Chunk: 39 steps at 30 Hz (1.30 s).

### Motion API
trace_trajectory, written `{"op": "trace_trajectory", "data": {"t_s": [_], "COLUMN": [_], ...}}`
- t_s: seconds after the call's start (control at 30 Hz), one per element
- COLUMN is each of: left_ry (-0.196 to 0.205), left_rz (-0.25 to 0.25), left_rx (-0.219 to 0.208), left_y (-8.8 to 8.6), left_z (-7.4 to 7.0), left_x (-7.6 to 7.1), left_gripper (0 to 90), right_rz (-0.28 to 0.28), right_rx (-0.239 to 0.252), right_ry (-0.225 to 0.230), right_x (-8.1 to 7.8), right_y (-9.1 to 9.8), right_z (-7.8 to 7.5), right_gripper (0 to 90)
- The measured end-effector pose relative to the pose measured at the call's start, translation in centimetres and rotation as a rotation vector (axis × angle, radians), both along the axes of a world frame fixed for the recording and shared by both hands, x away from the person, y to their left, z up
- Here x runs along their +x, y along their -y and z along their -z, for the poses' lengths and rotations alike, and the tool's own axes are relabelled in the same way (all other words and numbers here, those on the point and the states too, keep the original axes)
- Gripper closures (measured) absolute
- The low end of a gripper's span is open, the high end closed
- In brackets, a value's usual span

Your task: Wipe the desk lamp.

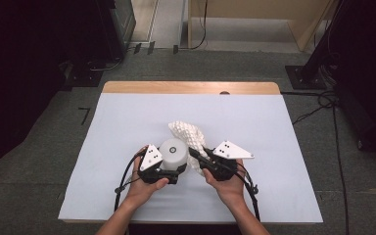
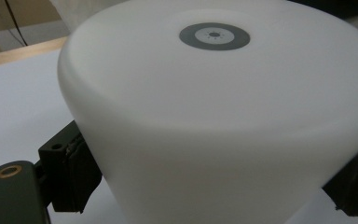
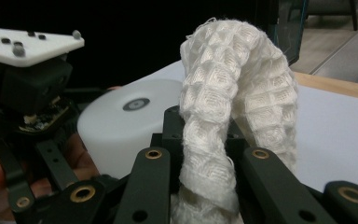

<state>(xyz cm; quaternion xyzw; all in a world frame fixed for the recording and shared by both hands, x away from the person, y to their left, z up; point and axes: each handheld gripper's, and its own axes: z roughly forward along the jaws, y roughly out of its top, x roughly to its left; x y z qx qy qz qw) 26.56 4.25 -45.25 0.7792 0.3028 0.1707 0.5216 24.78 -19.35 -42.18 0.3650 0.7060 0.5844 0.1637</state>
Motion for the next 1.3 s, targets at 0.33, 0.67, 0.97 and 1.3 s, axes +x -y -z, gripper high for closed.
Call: {"op": "trace_trajectory", "data": {"t_s": [0.33, 0.67, 0.97, 1.3], "left_ry": [0.019, 0.030, 0.040, 0.007], "left_rz": [-0.040, -0.097, -0.185, -0.258], "left_rx": [-0.062, 0.085, 0.117, 0.130], "left_y": [-1.8, -0.7, -0.2, 0.6], "left_z": [-1.1, 1.4, 1.5, 1.7], "left_x": [0.5, 1.0, 0.1, 0.3], "left_gripper": [8.4, 8.3, 0.2, 7.9], "right_rz": [-0.025, 0.062, 0.093, 0.078], "right_rx": [-0.086, -0.039, -0.025, -0.043], "right_ry": [-0.128, -0.094, -0.088, -0.101], "right_x": [1.3, 1.4, 1.4, 1.5], "right_y": [-1.5, 0.5, 1.3, 0.8], "right_z": [3.6, 2.5, 2.3, 3.1], "right_gripper": [78.3, 78.3, 78.3, 78.4]}}
